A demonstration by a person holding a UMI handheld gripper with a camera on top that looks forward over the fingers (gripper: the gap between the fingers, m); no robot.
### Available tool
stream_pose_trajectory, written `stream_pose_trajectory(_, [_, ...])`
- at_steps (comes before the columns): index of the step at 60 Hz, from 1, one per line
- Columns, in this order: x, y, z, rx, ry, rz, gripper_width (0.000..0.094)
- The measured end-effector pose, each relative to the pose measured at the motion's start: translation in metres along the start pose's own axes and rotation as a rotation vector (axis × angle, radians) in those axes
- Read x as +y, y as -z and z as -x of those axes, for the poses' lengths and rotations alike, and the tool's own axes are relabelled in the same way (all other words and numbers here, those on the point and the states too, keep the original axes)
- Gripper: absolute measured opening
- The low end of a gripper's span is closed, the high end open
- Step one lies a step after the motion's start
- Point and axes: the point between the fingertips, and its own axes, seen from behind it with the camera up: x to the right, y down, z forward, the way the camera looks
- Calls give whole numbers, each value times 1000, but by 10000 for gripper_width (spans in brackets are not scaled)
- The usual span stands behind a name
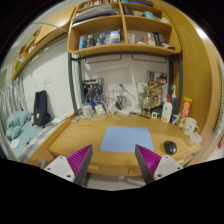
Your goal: Arrange mouse
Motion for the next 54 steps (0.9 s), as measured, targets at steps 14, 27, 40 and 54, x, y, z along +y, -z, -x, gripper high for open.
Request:
stream_pose_trajectory(14, [55,-12,-71,48,50,69,873])
stream_pose_trajectory(27, [90,-12,-173,183,7,147,875])
stream_pose_trajectory(40, [110,-37,-253,245,-46,189,854])
stream_pose_trajectory(54, [97,-106,-281,196,-65,163,859])
